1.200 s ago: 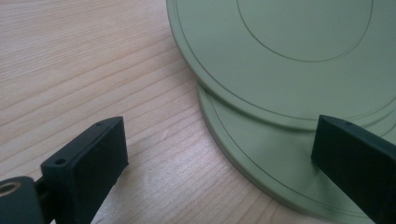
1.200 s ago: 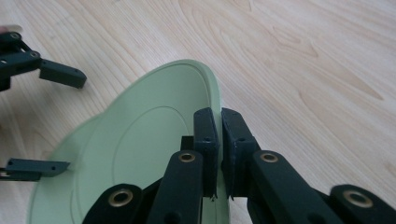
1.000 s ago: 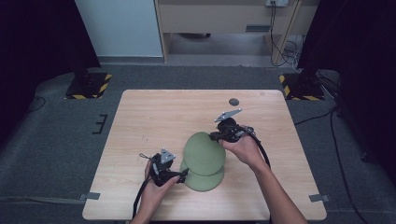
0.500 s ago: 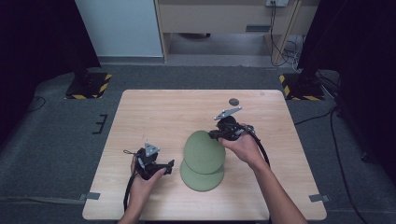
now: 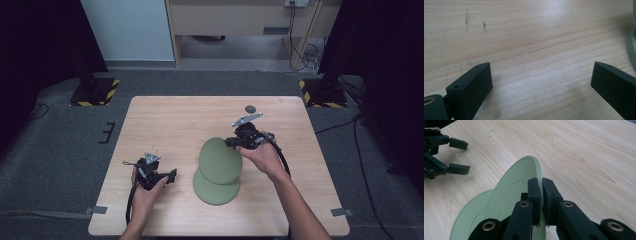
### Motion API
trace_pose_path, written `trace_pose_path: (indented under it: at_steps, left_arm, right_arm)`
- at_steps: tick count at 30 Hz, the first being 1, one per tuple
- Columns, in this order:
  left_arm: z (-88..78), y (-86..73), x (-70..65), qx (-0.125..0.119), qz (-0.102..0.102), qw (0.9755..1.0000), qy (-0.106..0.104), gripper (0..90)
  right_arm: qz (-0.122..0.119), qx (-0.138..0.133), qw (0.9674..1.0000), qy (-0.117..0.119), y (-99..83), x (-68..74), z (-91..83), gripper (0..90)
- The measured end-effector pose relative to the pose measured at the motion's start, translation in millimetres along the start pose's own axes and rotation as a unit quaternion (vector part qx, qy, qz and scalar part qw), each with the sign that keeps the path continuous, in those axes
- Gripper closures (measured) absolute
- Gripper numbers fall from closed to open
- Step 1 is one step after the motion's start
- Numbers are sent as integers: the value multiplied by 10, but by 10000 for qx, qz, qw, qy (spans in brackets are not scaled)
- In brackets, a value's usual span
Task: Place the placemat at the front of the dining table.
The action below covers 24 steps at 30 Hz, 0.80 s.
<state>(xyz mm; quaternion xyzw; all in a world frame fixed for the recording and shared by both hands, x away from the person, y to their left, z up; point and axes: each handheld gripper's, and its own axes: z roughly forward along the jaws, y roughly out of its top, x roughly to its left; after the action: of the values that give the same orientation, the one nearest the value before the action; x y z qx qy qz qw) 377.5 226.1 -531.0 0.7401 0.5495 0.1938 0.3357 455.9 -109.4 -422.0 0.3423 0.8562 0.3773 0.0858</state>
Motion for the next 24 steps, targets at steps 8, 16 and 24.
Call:
trace_pose_path:
  at_steps: [8,16,24]
  left_arm:
    - [27,-15,23,-10,-10,10000,96,31]
    - [55,-23,-30,59,229,9994,270,15]
    - [62,-22,-45,83,267,9991,313,12]
  right_arm:
    - [79,-39,10000,15,5,-13,-28,860]
    - [105,-87,9999,33,10,-20,-65,861]
    - [36,-133,9999,51,58,20,-108,861]
